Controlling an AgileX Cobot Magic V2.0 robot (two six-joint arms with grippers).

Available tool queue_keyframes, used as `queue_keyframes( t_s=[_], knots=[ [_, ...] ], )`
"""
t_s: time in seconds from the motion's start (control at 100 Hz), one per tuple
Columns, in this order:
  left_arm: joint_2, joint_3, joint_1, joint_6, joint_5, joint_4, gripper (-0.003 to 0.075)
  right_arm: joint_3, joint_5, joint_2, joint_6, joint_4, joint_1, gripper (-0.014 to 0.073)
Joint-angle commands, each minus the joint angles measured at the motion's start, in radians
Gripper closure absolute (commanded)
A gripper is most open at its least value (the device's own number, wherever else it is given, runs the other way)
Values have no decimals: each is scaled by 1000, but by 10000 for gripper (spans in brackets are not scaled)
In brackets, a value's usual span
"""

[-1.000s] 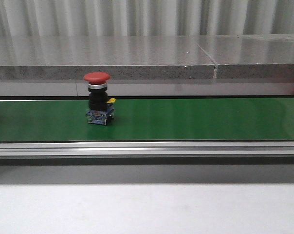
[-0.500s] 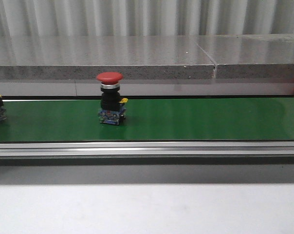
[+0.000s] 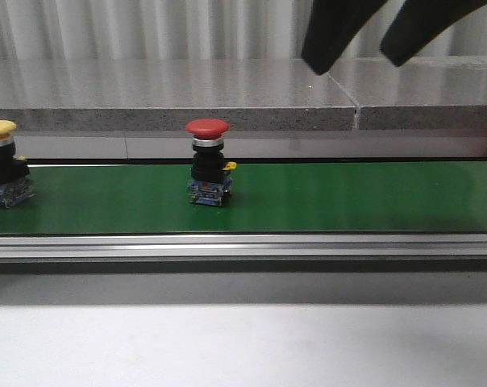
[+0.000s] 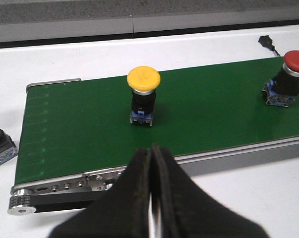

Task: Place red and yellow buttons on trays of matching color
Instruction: 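Move the right gripper down over the red button riding the belt, then close the right gripper on the red button and lift it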

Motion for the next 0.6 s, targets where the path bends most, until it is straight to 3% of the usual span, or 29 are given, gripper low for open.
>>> queue_keyframes(
  t_s=[0.0, 0.29, 0.59],
  knots=[
    [1, -25, -9, -2, -65, -10, 741, -102, 7, 48, -58, 8, 17, -31],
    [1, -25, -9, -2, -65, -10, 741, -313, 180, 285, -271, 133, 22, -31],
    [1, -25, -9, -2, -65, -10, 741, -408, 93, 419, -293, 135, 22, -31]
  ],
)
